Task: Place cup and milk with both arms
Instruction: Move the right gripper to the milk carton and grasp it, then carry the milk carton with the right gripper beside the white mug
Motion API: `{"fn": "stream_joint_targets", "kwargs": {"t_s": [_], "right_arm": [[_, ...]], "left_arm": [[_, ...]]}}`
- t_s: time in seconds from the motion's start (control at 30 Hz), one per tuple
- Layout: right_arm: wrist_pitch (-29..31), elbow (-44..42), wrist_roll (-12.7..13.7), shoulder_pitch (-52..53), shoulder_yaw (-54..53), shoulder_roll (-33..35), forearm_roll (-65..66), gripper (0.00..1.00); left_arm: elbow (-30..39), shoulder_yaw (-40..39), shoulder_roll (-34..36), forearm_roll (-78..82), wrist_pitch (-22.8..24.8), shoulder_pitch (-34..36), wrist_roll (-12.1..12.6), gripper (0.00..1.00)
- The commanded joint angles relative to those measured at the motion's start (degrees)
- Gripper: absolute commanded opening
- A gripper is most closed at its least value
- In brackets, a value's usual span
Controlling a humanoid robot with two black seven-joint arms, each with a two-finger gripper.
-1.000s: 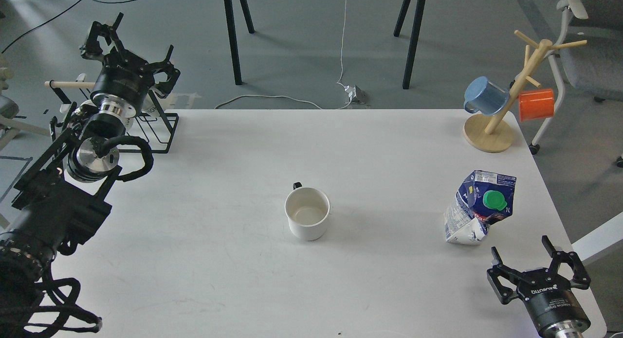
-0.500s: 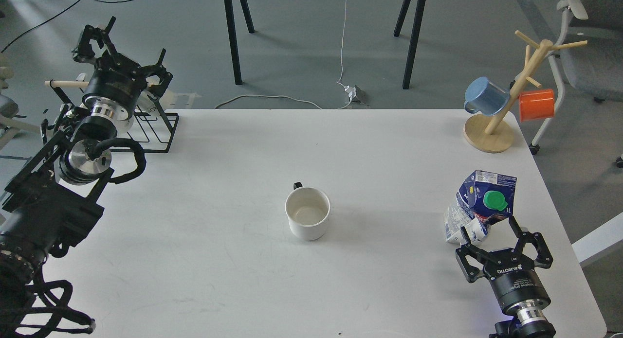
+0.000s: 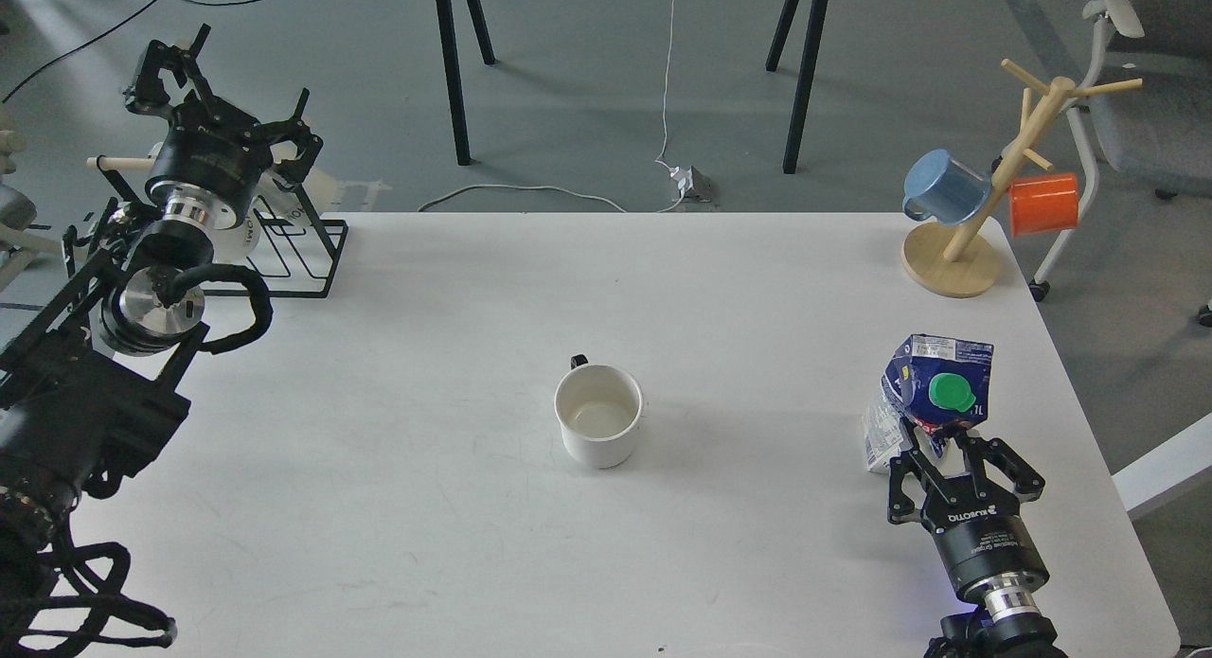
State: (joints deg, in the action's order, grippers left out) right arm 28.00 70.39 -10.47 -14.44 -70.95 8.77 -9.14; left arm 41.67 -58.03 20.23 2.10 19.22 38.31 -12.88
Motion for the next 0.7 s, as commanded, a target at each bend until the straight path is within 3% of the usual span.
{"fn": "stream_joint_targets", "kwargs": {"t_s": [0.0, 0.17, 0.67], "right_arm": [[0.0, 0.1, 0.1, 0.5, 0.0, 0.0, 0.0, 0.17], [0.0, 1.1, 0.7, 0.6, 2.9, -0.2, -0.5, 0.01], [0.0, 3.3, 0.4, 6.8, 17.2, -8.8, -0.2, 0.04]], "left_arm": [[0.0, 0.0, -0.4, 0.1, -0.6, -0.2, -0.1, 1.0], [0.0, 0.0, -0.5, 0.1, -1.5, 0.6, -0.1, 1.0], [-0.2, 0.3, -0.1, 0.4, -1.7, 2.4, 0.3, 1.0]]}}
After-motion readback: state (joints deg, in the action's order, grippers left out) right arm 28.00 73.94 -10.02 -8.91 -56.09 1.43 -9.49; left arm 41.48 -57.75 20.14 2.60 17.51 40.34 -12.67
